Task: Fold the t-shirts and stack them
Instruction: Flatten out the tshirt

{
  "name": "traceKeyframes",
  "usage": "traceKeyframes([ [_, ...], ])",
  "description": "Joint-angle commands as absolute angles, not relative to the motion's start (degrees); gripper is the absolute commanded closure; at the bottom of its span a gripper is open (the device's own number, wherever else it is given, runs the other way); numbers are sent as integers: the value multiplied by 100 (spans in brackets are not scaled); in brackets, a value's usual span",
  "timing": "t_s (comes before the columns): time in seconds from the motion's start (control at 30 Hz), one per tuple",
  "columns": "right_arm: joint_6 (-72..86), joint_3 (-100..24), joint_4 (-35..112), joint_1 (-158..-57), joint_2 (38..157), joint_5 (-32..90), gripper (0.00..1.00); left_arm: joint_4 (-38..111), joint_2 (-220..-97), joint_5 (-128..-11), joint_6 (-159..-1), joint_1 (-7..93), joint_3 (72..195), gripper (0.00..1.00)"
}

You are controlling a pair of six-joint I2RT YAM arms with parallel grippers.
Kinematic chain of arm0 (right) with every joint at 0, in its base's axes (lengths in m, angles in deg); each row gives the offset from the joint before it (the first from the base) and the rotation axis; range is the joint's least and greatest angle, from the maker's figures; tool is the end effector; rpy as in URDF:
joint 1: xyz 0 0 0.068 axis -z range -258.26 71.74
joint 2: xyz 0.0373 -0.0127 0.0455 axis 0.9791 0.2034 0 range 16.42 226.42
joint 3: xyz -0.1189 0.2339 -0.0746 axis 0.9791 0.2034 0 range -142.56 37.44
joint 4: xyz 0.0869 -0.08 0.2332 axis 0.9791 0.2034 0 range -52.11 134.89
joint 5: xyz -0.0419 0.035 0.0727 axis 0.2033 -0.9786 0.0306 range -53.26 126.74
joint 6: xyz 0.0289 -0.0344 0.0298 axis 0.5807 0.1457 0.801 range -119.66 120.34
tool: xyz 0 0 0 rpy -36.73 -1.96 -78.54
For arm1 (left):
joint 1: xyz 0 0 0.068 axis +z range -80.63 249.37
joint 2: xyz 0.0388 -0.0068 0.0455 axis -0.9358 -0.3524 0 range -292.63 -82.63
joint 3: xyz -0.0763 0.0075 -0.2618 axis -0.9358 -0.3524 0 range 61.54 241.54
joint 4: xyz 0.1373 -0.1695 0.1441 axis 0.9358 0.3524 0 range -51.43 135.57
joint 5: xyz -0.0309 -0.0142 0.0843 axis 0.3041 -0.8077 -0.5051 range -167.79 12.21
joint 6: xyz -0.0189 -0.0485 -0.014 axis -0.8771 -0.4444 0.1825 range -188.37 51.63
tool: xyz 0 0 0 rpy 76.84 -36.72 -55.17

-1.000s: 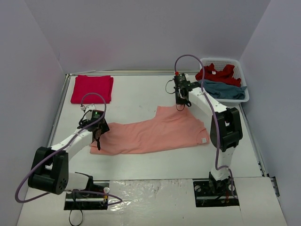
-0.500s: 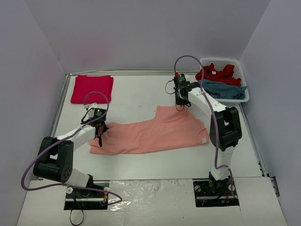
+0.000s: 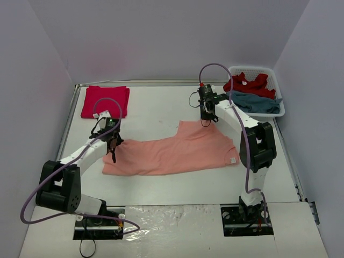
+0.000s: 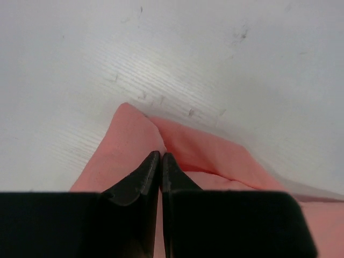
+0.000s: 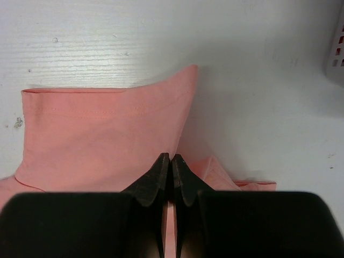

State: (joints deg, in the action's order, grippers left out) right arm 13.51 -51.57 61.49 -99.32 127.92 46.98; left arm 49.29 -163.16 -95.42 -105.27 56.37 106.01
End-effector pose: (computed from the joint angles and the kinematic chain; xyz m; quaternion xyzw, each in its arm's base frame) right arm 0.4145 0.1528 0.2423 -0.0303 0.9239 0.0305 0.3803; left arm 0.2790 -0.0534 0.1995 -0.2455 0.8871 -0.0244 0.3900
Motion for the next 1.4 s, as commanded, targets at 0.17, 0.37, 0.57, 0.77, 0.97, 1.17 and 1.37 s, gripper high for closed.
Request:
traceKeyframes([
  [0.17, 1256, -5922, 6610, -9927, 12224, 4922, 100, 5956, -15883, -9625, -10809, 5565, 11980, 98],
  [0.37, 1203, -6723, 6944, -9734, 12189, 5001, 100, 6642, -15874, -9678, -10783, 5557, 12947, 98],
  [0.57, 1449, -6882, 7067, -9681, 11496, 5019, 100, 7153, -15392, -9713, -10634, 5548, 13484, 97],
  [0.77, 1695, -6303, 7217, -9839, 10215, 5300, 100, 7460, -14234, -9958, -10423, 5022, 13257, 98],
  [0.97, 1994, -5362, 7383, -10094, 8597, 5774, 100, 8101, -13064, -10714, -10695, 4160, 13009, 97],
  [1.17, 2091, -6053, 8051, -10111, 7952, 6073, 100, 8708, -12596, -10926, -10485, 4010, 13747, 98],
  [1.37, 1907, -7239, 8245, -10111, 8285, 6301, 100, 8604, -13007, -11145, -10063, 4010, 14730, 98],
])
